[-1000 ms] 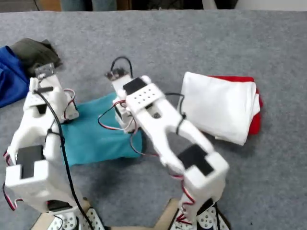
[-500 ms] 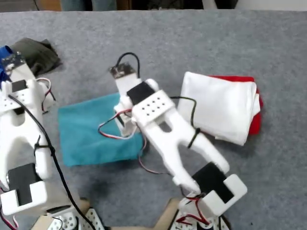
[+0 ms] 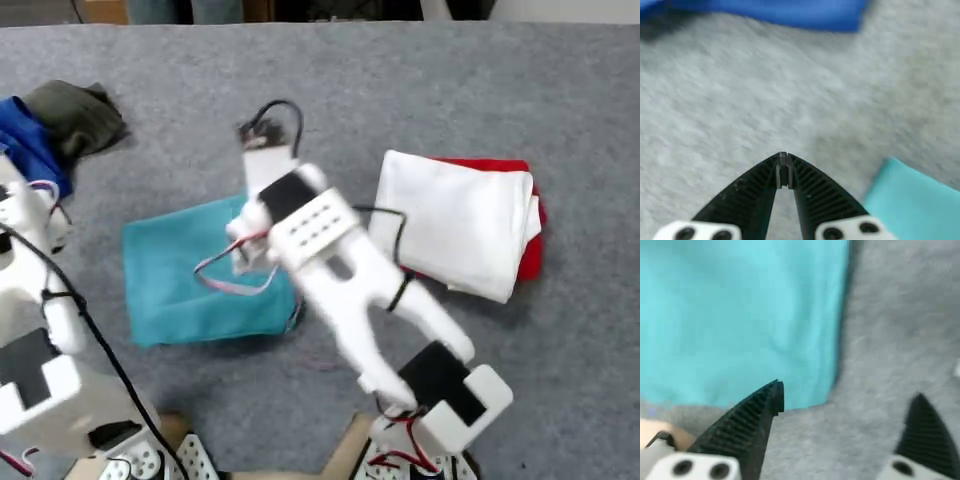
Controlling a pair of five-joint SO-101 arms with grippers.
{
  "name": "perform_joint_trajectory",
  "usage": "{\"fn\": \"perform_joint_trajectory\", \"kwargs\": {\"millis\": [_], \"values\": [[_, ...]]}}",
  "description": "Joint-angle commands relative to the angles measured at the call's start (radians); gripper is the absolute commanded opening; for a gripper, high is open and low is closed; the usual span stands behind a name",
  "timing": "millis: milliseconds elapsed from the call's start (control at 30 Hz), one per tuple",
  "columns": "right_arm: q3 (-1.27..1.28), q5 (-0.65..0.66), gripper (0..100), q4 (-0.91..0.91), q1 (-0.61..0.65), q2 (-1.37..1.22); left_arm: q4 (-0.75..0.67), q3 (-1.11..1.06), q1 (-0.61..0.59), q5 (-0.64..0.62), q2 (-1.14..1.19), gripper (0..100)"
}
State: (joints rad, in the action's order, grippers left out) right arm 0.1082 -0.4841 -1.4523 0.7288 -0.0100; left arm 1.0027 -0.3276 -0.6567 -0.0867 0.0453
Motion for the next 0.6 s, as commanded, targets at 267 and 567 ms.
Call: {"fn": "perform_joint_trajectory", "kwargs": {"millis": [267, 567], "values": [[0.125, -0.129, 33.7, 0.333, 0.130, -0.254, -0.055, 0.108, -0.065, 0.037, 0.086, 3], [0.110, -0.080, 10.4, 0.338, 0.124, -0.361, -0.061, 0.113, -0.084, 0.037, 0.086, 3]]}}
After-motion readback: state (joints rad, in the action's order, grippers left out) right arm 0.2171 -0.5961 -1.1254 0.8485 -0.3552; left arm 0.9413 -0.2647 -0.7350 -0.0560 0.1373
